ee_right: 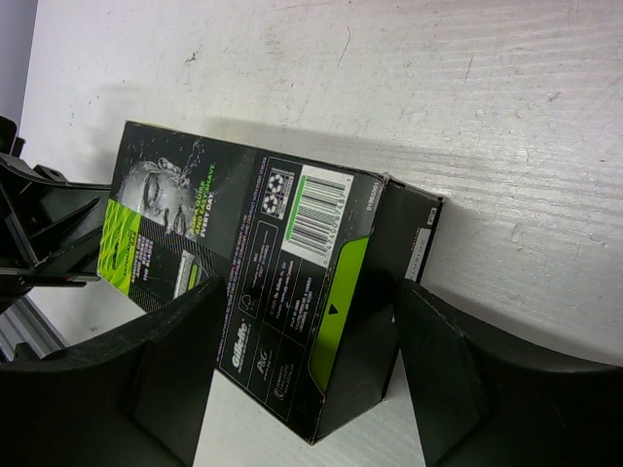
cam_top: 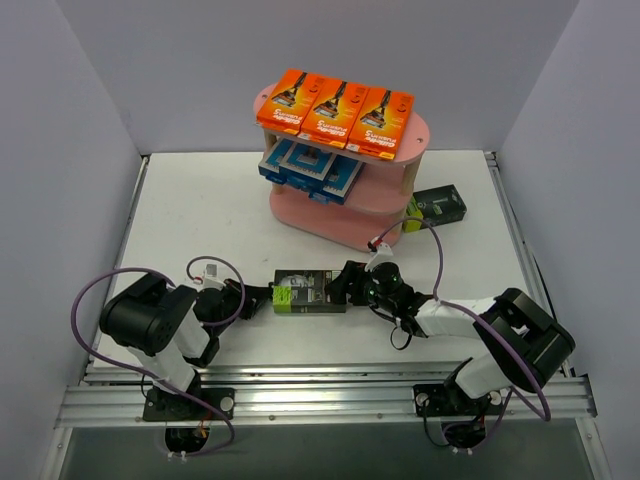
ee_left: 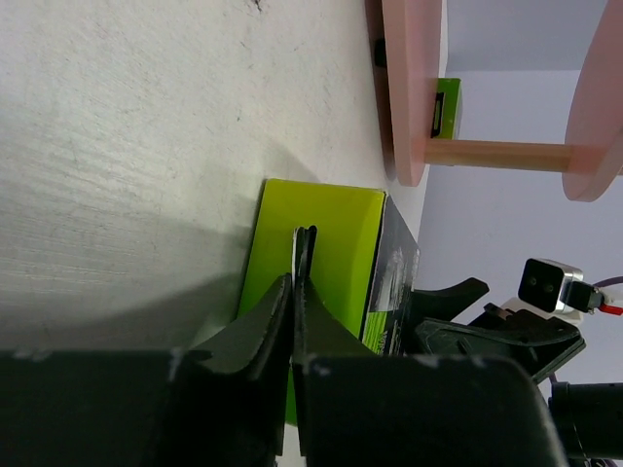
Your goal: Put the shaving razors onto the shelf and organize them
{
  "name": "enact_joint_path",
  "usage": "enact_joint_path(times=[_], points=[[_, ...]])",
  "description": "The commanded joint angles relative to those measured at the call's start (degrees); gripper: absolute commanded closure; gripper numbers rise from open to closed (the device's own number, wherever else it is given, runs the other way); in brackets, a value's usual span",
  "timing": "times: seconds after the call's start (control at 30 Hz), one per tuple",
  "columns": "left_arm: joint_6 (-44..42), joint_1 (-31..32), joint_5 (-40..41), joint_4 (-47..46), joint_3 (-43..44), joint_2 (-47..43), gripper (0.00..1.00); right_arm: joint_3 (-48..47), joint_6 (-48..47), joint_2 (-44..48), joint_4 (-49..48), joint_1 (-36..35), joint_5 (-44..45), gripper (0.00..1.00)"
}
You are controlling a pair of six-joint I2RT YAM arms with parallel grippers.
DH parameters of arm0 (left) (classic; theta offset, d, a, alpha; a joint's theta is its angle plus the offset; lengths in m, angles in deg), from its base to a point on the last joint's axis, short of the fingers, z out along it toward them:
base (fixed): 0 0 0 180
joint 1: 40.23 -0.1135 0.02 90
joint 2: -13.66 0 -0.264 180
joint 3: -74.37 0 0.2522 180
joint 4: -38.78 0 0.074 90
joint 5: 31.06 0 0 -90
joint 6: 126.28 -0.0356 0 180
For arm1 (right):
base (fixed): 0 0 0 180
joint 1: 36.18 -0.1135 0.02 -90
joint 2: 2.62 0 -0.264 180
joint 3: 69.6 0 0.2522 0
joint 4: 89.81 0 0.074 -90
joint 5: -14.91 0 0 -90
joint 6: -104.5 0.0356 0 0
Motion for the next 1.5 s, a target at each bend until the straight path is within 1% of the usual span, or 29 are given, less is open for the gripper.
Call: enact_joint_path(times=[0.0, 0.13, 0.3, 0.4, 0.43, 0.5, 0.53, 0.57, 0.6, 0.63, 0.67, 0.7, 0.77, 0.8, 0.83, 0.9, 0.97, 1.07, 1.3, 1.47], points=[[-1.03, 1.33, -3.36, -11.86, -2.72, -1.80, 0.91, -1.29, 0.45, 0.39, -3.51, -0.42, -3.81, 0.36], [-1.65, 1.33, -3.97, -10.81, -2.72, -3.20, 0.98, -1.12, 0.19, 1.79, -2.45, -0.16, -3.63, 0.36], [-3.05, 1.07, -4.76, -7.65, -2.81, -6.63, 0.98, -1.12, -0.86, 5.30, 1.49, 1.16, -3.28, 0.34], [-3.67, 0.63, -4.76, -2.65, -2.63, -10.40, 0.98, -0.94, -1.65, 9.42, 4.75, 2.03, -2.84, 0.33], [-3.84, 0.54, -4.50, 2.15, -2.55, -11.98, 0.98, -0.85, -1.83, 10.31, 6.32, 2.21, -2.67, 0.33], [-5.86, 0.19, -4.59, 9.11, -0.98, -18.04, 0.98, -0.07, -2.01, 13.29, 7.65, 2.48, -2.32, 0.33], [-7.17, 0.19, -4.50, 18.19, -0.01, -20.93, 0.98, 0.29, -2.18, 14.35, 8.87, 2.74, -2.05, 0.33], [-10.23, 0.19, -4.15, 23.33, 1.05, -27.31, 0.98, 0.64, -2.18, 15.32, 9.49, 2.74, -1.79, 0.33], [-12.26, 0.19, -3.54, 34.26, 2.19, -30.86, 0.98, 1.51, -2.27, 17.33, 10.11, 2.83, -1.26, 0.33], [-14.11, 0.28, -2.57, 40.55, 4.81, -34.81, 0.98, 1.95, -2.36, 18.31, 11.25, 3.00, -1.26, 0.32], [-18.04, 0.37, 0.13, 46.70, 6.40, -42.42, 0.98, 2.48, -2.45, 19.27, 11.69, 3.00, -1.09, 0.32], [-20.26, 0.37, 1.73, 57.64, 8.07, -45.63, 0.98, 2.92, -2.45, 20.94, 12.13, 3.09, -0.82, 0.32], [-25.43, 0.19, 4.28, 64.84, 12.12, -52.04, 0.98, 4.42, -2.36, 22.35, 13.01, 3.44, -0.73, 0.32], [-27.38, -0.16, 5.51, 69.74, 13.35, -52.86, 0.98, 4.94, -2.27, 23.58, 13.19, 3.62, -0.73, 0.32], [-28.88, -0.16, 5.61, 71.44, 15.45, -53.13, 0.98, 5.99, -2.10, 24.11, 13.19, 3.71, -0.73, 0.32], [-31.44, -0.16, 4.74, 72.86, 16.70, -50.94, 0.98, 6.88, -1.92, 24.99, 12.93, 3.97, -0.82, 0.32], [-31.62, -0.16, 3.24, 71.29, 16.53, -47.44, 0.98, 7.67, -1.92, 25.08, 12.75, 4.06, -0.82, 0.32], [-31.53, -0.16, 3.06, 69.18, 16.35, -44.79, 0.98, 8.63, -1.83, 25.26, 12.32, 4.15, -0.82, 0.32], [-35.22, 0.01, 7.80, 72.16, 20.03, -44.78, 0.98, 11.45, -1.66, 25.35, 10.21, 4.24, -0.82, 0.32], [-38.73, 1.07, 10.35, 70.77, 21.97, -43.29, 0.98, 12.94, -1.13, 25.26, 8.97, 4.41, -0.64, 0.32]])
